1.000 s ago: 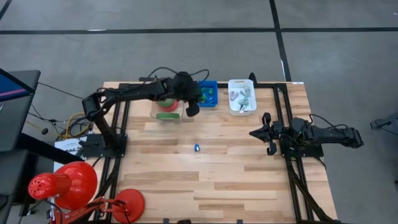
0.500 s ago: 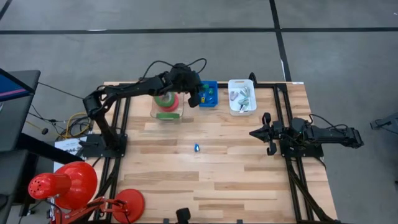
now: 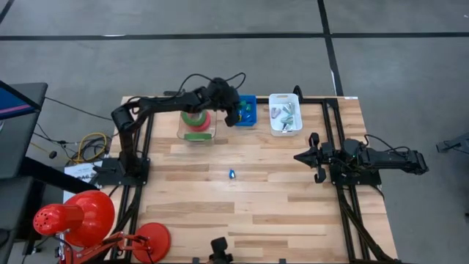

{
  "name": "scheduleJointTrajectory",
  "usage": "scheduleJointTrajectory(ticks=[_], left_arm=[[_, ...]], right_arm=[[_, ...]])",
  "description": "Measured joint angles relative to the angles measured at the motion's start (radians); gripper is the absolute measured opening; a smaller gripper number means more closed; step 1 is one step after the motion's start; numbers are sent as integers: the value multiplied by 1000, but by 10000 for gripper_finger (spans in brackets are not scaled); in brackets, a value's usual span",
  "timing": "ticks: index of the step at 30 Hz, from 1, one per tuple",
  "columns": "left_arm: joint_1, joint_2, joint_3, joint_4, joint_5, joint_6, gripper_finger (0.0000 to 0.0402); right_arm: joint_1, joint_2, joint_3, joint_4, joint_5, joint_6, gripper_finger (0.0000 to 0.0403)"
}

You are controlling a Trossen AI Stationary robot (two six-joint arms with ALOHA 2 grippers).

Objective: Pick and place Stapler, Stapler remover, tape
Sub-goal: Put the green stapler into the blue bin

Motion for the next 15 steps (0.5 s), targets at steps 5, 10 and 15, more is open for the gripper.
scheduleJointTrajectory(ticks=[5,10,15], left_arm=[[-1,27,-1,3,0,0,65],[-1,27,-1,23,0,0,65],[1,26,-1,31,0,0,68]], right_arm=[[0,0,0,0,0,0,0],[0,0,0,0,0,0,0],[0,0,0,0,0,0,0]])
